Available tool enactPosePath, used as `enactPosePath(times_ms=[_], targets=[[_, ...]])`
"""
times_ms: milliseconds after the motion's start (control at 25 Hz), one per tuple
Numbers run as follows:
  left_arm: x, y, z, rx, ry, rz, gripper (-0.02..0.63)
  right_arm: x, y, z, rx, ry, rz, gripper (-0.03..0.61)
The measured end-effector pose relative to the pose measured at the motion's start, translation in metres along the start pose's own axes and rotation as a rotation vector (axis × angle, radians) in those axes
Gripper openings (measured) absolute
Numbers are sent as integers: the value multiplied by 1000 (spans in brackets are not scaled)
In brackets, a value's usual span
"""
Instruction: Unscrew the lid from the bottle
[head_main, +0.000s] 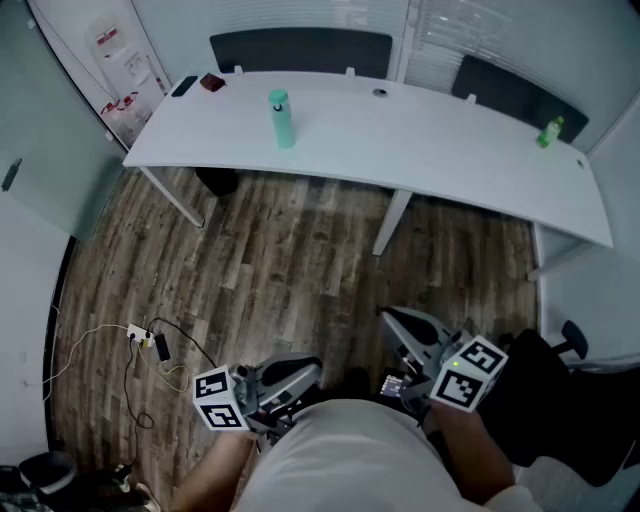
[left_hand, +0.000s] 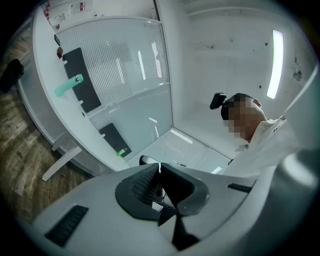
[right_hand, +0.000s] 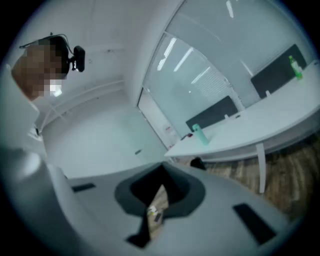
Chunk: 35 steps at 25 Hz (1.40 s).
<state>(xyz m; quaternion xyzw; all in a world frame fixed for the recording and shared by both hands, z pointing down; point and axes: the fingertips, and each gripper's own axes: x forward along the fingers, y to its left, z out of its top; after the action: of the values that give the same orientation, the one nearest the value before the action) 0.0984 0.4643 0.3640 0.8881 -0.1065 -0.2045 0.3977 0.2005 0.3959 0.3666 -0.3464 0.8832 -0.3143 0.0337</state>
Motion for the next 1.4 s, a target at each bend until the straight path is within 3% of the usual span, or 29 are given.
enactPosePath(times_ms=[400,600,760,840,960,1120,1400], targets=[[-14,0,3,-5,-25,16,26,7,9,-10,-2,25,1,21],[-22,-1,9,16,-49,22,26,12,20,-17,76,23,59,23],[-28,6,15,25,-71,48,28,17,24,-25,37,50,54,28],[-30,8,16,36,-72,61,28,20,28,-28,17,58,58,45],[-36,7,19,47,-82,55,46,25,34,-35,29,66,69,120],[-45,6,30,47,-103,40,107,36,38,-44,49,78,58,130],[-73,9,37,18,-100,34,112,60,54,-55,57,79,46,132]])
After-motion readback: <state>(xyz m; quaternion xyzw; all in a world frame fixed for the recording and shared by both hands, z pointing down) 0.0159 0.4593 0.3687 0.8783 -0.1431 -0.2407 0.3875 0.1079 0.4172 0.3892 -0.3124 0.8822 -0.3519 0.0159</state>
